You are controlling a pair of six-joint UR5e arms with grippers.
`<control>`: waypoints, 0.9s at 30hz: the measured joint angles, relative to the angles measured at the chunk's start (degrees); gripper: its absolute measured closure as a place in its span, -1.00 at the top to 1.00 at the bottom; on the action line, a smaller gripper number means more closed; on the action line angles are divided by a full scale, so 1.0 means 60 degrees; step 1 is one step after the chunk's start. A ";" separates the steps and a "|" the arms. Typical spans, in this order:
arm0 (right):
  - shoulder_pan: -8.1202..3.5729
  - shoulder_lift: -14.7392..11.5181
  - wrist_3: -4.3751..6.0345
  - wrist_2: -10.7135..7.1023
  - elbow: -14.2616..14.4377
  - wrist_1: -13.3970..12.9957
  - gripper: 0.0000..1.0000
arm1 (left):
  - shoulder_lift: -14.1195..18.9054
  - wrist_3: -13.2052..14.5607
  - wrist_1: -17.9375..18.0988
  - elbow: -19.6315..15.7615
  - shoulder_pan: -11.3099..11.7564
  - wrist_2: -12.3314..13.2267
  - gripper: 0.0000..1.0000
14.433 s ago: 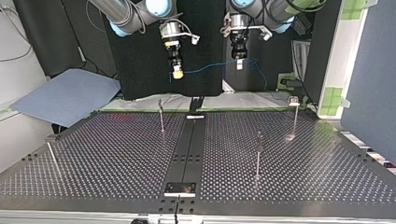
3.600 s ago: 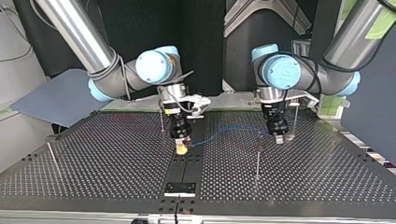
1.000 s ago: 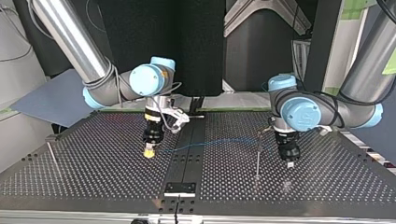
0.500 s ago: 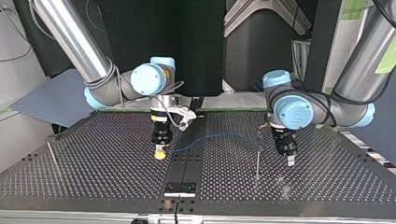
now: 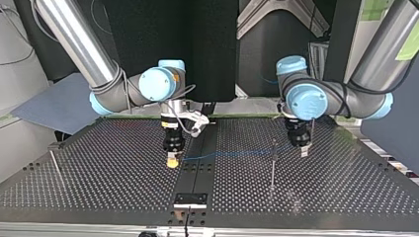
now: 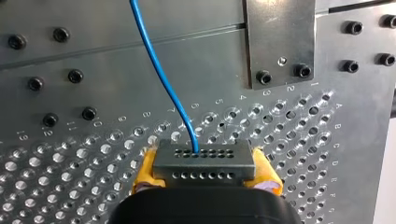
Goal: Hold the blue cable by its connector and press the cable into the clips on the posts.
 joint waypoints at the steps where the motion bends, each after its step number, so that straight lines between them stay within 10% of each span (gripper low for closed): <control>1: 0.0005 0.0000 0.0003 -0.0001 0.0000 0.0000 -1.00 | 0.0076 -0.0004 0.0050 -0.0076 -0.0014 0.0014 1.00; 15: 0.0132 0.0000 0.0018 0.0002 -0.0001 0.0085 -1.00 | 0.0840 -0.0058 0.0344 -0.1277 -0.0364 0.0991 1.00; 27: 0.0180 0.0000 0.0080 0.0001 0.0000 0.0127 -1.00 | 0.1434 -0.0074 0.0434 -0.1647 -0.0707 0.0941 1.00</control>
